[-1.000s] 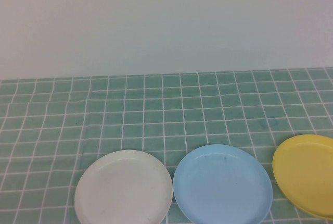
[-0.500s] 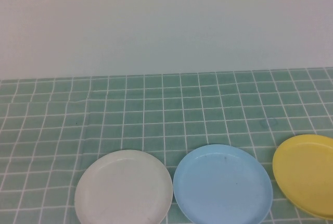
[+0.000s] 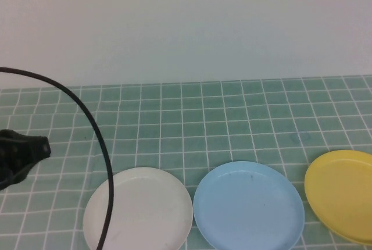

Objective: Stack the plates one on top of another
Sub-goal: Pick up the white plate

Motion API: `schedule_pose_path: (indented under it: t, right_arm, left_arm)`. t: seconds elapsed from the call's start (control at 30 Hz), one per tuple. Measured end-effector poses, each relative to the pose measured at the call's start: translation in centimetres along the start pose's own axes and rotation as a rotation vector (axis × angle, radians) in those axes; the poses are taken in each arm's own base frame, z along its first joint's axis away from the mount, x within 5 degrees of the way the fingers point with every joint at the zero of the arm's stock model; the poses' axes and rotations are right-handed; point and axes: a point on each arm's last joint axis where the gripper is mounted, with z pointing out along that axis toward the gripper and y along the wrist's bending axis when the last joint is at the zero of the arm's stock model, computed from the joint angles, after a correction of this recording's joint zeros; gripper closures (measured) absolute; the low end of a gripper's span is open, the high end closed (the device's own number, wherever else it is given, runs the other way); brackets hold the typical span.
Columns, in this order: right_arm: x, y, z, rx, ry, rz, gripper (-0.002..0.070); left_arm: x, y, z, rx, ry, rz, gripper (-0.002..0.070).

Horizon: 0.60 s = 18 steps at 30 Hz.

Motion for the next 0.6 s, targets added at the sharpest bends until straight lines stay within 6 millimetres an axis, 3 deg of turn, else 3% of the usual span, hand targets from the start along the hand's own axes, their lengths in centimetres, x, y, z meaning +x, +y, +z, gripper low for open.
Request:
schedule_pose_path:
  t: [0.23,0.43,0.6]
  right_arm:
    - [0.0,0.0,0.0,0.0,0.0,0.0,0.0678]
    - [0.0,0.0,0.0,0.0,0.0,0.0,0.0678]
    - [0.0,0.0,0.0,0.0,0.0,0.0,0.0678]
  left_arm:
    - [1.0,1.3,5.5,-0.016,0.262,-0.1,0.0676]
    - [2.3,2.0,8.4,-0.008,0.424,-0.087,0.067]
    - [3.6,2.7,10.3,-0.013,0.555,-0.103,0.0575]
